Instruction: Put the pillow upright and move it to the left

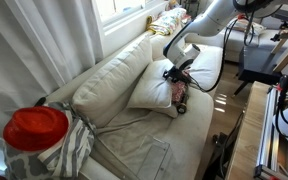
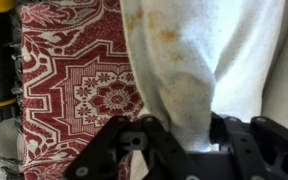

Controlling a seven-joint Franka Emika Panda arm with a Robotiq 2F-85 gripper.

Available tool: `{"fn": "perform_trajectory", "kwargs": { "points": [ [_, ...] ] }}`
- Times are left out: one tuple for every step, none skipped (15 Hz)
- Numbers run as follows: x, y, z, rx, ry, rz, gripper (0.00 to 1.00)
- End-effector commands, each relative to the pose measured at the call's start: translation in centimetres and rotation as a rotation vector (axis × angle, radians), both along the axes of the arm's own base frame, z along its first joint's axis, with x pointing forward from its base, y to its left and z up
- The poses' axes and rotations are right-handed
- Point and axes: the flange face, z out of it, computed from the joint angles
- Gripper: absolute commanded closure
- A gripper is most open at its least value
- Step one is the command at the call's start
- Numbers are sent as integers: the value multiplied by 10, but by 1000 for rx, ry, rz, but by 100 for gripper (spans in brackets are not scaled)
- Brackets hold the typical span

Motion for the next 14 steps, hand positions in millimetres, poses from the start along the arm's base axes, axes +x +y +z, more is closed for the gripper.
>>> {"fn": "perform_trajectory", "kwargs": {
  "points": [
    [-10,11,62,-38,14,-61,94],
    [-9,14,77,-35,3,-54,94],
    [-8,19,92,-39,-5,-56,94],
    [-6,25,105,-36,-14,-52,94],
    [-4,30,118,-35,-26,-49,94],
    [-2,36,130,-44,-33,-50,94],
    [0,40,145,-55,-49,-61,94],
    [1,43,158,-59,-60,-71,94],
    [4,47,169,-67,-74,-84,94],
    [7,54,174,-74,-79,-79,94],
    [11,61,178,-84,-86,-81,94],
    [13,69,177,-95,-85,-83,94],
    [18,78,174,-116,-86,-96,94],
    [21,87,170,-120,-84,-93,94]
  ]
}}
